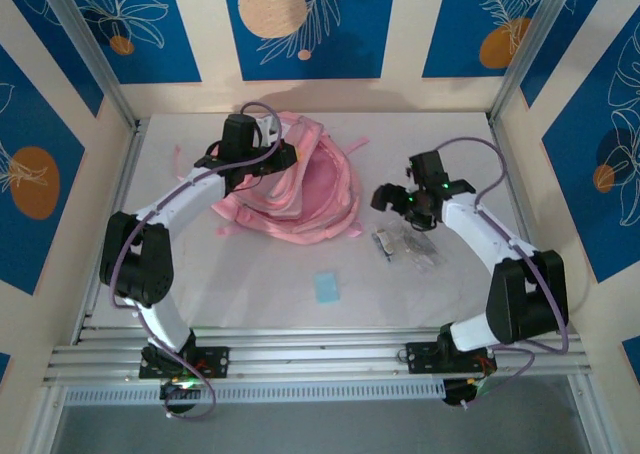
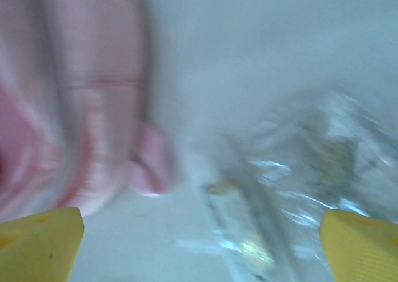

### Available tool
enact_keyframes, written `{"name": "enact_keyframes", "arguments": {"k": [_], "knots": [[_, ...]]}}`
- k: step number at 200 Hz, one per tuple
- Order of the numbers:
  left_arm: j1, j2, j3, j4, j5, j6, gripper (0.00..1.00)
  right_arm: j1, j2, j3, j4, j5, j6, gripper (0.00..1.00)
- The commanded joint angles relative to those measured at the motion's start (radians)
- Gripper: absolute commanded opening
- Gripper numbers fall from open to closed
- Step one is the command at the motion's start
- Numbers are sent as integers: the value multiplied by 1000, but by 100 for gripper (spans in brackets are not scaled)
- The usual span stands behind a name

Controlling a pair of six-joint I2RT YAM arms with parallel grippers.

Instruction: Pack the student bag

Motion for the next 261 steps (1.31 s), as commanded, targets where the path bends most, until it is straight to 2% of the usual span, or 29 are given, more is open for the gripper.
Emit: {"name": "enact_keyframes", "arguments": {"k": [1, 44, 77, 109, 132, 147, 191, 226, 261], "knots": [[0, -51, -18, 63, 44, -17, 0, -69, -58, -87, -64, 82, 17, 100], [0, -69, -48, 72, 57, -25, 0, -249, -64, -187, 93, -81, -58, 99], [-2, -98, -95, 80, 41, -34, 0, -305, 9, -168, 165, -44, -109, 100], [-2, -97, -98, 79, 46, -36, 0, -339, 95, -158, 191, -104, -96, 100], [-1, -89, -93, 87, 55, -42, 0, -338, 118, -161, 171, -117, -63, 100], [-2, -82, -87, 89, 62, -46, 0, -333, 116, -172, 145, -172, -29, 100], [-2, -75, -84, 98, 73, -50, 0, -230, 0, -271, 84, -211, 79, 99], [-2, -77, -95, 117, 79, -62, 0, -117, -64, -302, 33, -171, 134, 97], [-2, -86, -104, 118, 83, -61, 0, -109, -87, -290, -26, -7, 97, 91]]}}
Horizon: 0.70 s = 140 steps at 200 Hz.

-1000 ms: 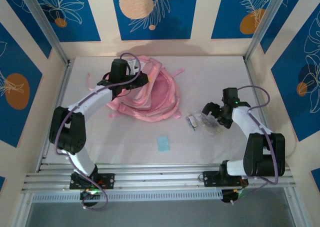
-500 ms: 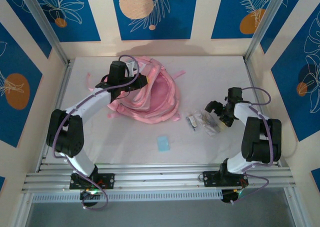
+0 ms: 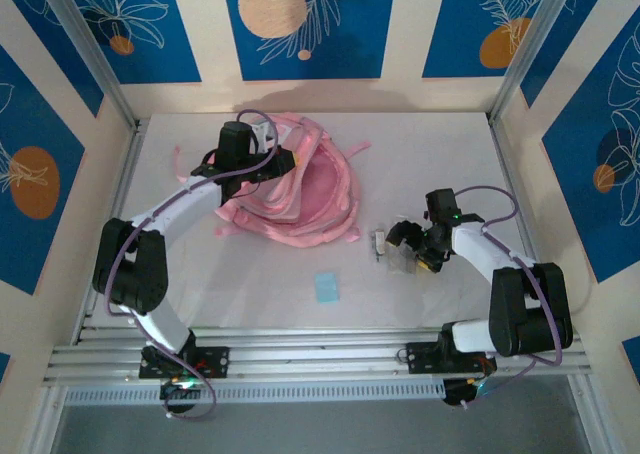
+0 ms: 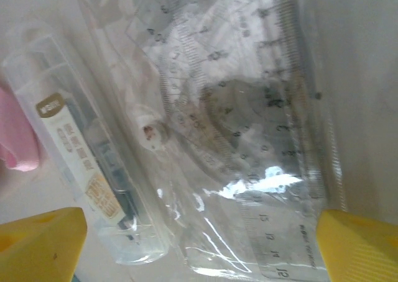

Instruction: Pack the student bag

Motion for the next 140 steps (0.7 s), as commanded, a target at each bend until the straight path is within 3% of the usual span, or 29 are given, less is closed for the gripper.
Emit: {"name": "enact_keyframes", "arguments": {"k": [1, 36, 68, 102, 140], "knots": [[-2, -29, -7, 54, 67, -27, 0, 0, -29, -2, -72, 106, -2, 90], [-2, -38, -15, 56, 63, -28, 0, 11, 16, 23, -71, 106, -44, 86], [-1, -46, -17, 53, 58, -27, 0, 83, 87, 64, -111, 159, -33, 93], [-2, -47, -20, 52, 58, -26, 0, 121, 133, 55, -109, 181, 6, 93], [-1, -50, -19, 52, 54, -24, 0, 159, 153, 61, -120, 218, 7, 75]]}}
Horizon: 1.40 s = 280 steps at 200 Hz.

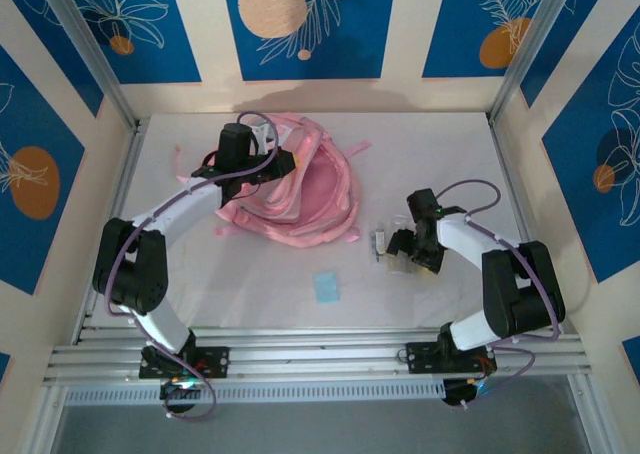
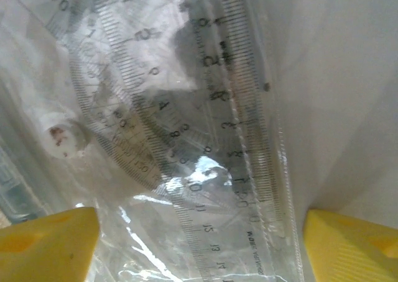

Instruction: Pack the student bag

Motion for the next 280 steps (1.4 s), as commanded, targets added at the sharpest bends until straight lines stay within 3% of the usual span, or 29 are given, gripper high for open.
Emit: {"name": "enact_keyframes", "arguments": {"k": [1, 27, 52, 89, 170, 195, 208, 223, 229, 280], "knots": [[-1, -50, -1, 31, 46, -20, 0, 31, 35, 1, -27, 1, 17, 75], [-1, -50, -4, 33, 42, -21, 0, 44, 50, -6, -18, -16, 21, 61], [-1, -47, -5, 33, 42, -24, 0, 50, 48, -14, -9, -13, 31, 57], [-1, -46, -1, 25, 41, -18, 0, 46, 34, -18, -7, -5, 25, 36], [-1, -34, 16, 14, 42, -14, 0, 36, -16, -1, -29, -7, 11, 25], [-2, -34, 18, 13, 42, -14, 0, 27, -17, 1, -26, -15, 3, 18], [-2, -34, 19, 11, 42, -13, 0, 23, -18, 1, -24, -20, -1, 7], [-2, -34, 19, 11, 40, -11, 0, 18, -21, 2, -27, -26, -4, 5], [-2, -34, 20, 10, 41, -12, 0, 18, -25, 5, -29, -30, -5, 0], [-2, -26, 23, 16, 34, -10, 0, 5, -97, 27, -80, -39, -17, 0]]}}
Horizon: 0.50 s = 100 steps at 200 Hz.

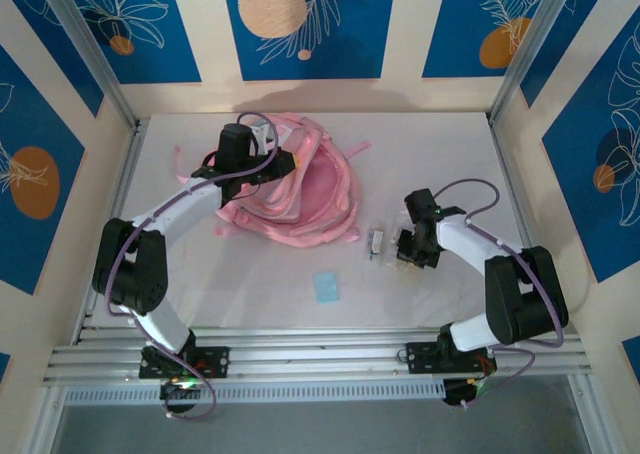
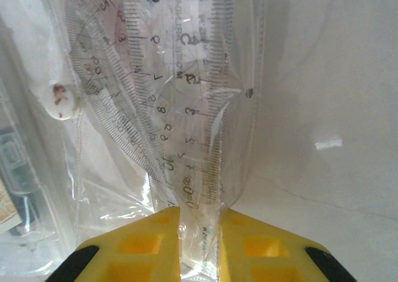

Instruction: Pack the student bag

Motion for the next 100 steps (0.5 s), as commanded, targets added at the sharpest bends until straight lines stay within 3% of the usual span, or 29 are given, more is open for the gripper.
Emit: {"name": "enact_keyframes", "arguments": {"k": [1, 100], "knots": [[-2, -24, 27, 16, 35, -7, 0, -10, -52, 24, -55, -24, -15, 0], [0, 6, 69, -7, 49, 7, 0, -54, -190, 35, -63, -120, -53, 0]]}}
